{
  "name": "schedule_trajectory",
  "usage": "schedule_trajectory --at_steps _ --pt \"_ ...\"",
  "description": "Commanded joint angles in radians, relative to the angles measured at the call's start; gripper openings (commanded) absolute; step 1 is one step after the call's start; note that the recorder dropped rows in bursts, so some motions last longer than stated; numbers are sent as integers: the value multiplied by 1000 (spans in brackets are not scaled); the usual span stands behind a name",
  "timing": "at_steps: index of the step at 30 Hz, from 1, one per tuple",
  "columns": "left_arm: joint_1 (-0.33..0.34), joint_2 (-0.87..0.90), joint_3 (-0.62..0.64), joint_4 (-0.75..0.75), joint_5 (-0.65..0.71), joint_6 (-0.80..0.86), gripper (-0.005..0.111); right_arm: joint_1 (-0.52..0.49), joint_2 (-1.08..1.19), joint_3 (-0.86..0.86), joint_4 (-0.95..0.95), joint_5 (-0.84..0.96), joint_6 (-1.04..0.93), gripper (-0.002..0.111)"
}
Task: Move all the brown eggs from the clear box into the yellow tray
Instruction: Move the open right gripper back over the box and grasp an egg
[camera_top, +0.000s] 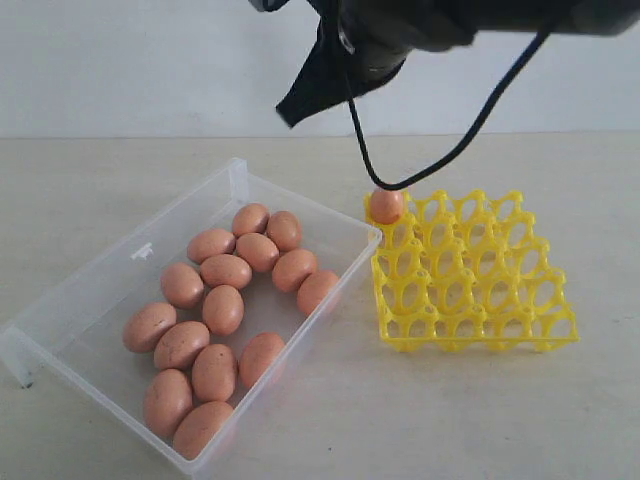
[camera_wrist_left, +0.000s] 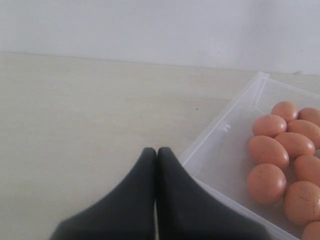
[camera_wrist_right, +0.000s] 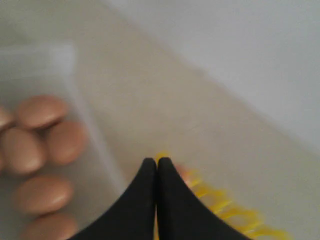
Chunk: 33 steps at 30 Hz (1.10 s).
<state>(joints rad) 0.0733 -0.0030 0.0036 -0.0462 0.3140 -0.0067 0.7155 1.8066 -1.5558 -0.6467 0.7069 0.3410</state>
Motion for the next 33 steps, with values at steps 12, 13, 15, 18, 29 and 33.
schedule_trajectory --at_steps 12,13,15,18,29,33 --pt "-5 3 -4 -6 -8 -1 -4 53 175 -281 924 424 -496 8" --pt "-5 3 -4 -6 -8 -1 -4 53 193 -281 925 444 -496 13" --pt "-5 3 -4 -6 -8 -1 -4 53 230 -281 925 476 -493 27" --pt "-5 3 -4 -6 -8 -1 -4 53 281 -281 924 472 -439 48" --pt "-5 3 -4 -6 -8 -1 -4 51 380 -281 905 279 -318 54" --pt "-5 3 -4 -6 -8 -1 -4 51 416 -281 864 274 -308 54"
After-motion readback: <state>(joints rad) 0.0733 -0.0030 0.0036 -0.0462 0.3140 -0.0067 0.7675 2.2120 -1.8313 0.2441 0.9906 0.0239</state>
